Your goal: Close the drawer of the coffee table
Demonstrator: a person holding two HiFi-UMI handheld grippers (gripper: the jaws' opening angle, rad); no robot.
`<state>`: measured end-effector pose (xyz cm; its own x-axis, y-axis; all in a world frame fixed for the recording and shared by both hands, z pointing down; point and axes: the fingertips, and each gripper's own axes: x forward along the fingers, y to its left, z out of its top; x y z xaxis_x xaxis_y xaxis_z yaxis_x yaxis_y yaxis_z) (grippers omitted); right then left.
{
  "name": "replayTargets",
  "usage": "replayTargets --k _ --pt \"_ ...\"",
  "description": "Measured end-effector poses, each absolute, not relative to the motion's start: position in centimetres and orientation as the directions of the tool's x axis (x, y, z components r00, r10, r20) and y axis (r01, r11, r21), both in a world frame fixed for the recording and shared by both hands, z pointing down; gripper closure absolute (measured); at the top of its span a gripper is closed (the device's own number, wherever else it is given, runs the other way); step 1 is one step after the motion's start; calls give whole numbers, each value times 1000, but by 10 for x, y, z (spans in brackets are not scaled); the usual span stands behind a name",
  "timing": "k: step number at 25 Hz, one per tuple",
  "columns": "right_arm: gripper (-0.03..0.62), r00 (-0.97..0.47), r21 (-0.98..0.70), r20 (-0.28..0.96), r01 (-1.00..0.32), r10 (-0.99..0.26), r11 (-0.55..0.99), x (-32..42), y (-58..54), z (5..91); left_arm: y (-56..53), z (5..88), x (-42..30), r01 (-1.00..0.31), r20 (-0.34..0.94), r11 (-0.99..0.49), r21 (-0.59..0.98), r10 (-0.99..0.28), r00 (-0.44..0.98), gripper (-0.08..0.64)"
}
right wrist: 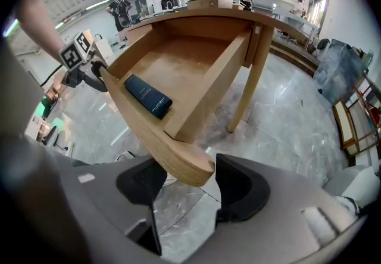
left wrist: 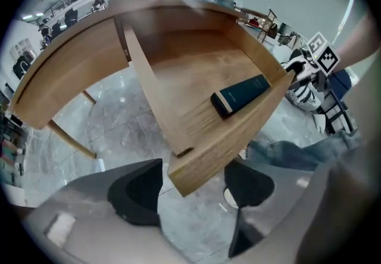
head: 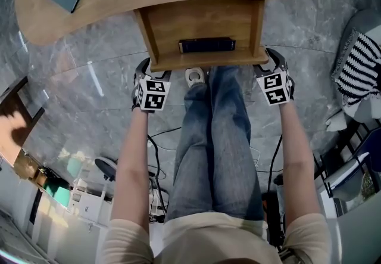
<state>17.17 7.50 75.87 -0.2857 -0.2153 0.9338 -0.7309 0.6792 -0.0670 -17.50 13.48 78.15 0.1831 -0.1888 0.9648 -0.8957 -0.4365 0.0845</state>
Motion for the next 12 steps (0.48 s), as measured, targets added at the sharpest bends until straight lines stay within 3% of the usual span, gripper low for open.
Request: replayTargets --k 7,12 --pt "354 -276 -81 940 -753 -202 654 170 70 770 119 788 -170 -897 959 -430 97 -203 201 241" --pt "357 -263 -75 946 -746 -189 662 170 70 770 118 785 -168 -893 957 -443 82 -216 195 295"
